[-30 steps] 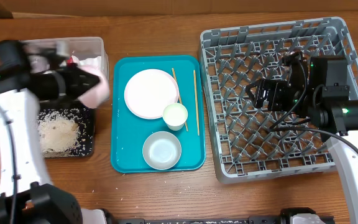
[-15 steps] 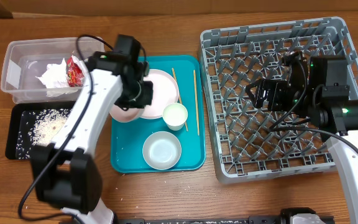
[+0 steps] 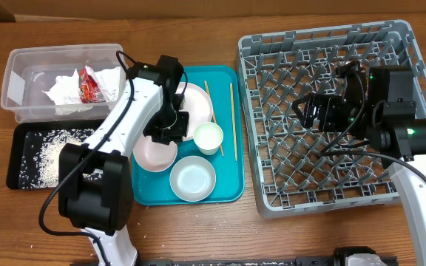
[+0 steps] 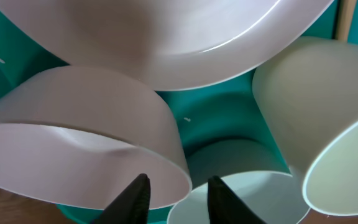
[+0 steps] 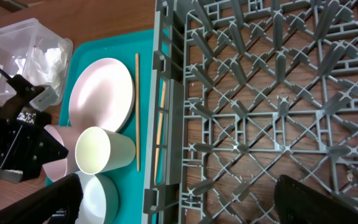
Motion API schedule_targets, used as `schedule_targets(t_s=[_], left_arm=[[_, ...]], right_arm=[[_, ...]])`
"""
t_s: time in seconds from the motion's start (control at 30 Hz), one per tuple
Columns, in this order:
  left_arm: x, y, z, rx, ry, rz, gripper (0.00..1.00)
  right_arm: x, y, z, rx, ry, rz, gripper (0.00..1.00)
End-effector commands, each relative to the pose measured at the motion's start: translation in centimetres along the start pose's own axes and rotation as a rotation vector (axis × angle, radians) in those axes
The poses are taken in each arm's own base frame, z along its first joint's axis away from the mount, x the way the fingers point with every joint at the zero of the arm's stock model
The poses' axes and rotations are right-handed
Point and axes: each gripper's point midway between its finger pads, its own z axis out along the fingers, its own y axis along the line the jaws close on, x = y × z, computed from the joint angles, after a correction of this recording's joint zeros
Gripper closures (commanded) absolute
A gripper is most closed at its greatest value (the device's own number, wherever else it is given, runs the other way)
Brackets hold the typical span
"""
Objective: Sort waste into correct bins and load items into the dishwasher
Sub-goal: 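Return the pink bowl to the teal tray and release it, then grasp the white cup with the left gripper and lift it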
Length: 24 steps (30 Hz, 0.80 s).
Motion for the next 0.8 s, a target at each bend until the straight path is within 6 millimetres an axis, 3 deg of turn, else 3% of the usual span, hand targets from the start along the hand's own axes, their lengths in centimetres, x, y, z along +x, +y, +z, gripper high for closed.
schedule_targets(t_s=[0.0,0.17,0.3,0.37,0.43,0.57,0.77], left_arm=[[-0.3,-0.1,-0.2,-0.007,-0.010,-0.001,0.62],[-1.9,-0.6,-1.2,0.016,-0.076,0.009,0.45],[-4.7,-1.5,-3.9,0.041,-0.197,0.031,0.32],[-6.6,-2.8,-5.2,0.090,-0.279,0.107,0.25],[-7.1,-4.0,-5.4,0.146,-0.305,0.185,0.24],[-7.0,-5.2,-4.3,0.182,-0.277,0.270,0.23],[-5.8,-5.5,-0.9,0.164,-0.152,0.323,0.27]], right_arm=[[-0.8,0.3,-0.5,-0.009,-0.024,-0.003,0.00],[-0.9,0.3,-0.5,-0.010,-0.028,-0.005,0.00],[-1.0,0.3,-0.5,-0.010,-0.030,-0.006,0.00],[-1.0,0.3,-0.5,-0.010,-0.030,-0.006,0.00],[-1.0,0.3,-0.5,-0.010,-0.030,-0.006,0.00],[-1.0,0.3,-0.5,-0.010,-0.029,-0.006,0.00],[-1.0,0.3,-0.5,-0.010,-0.030,-0.006,0.00]])
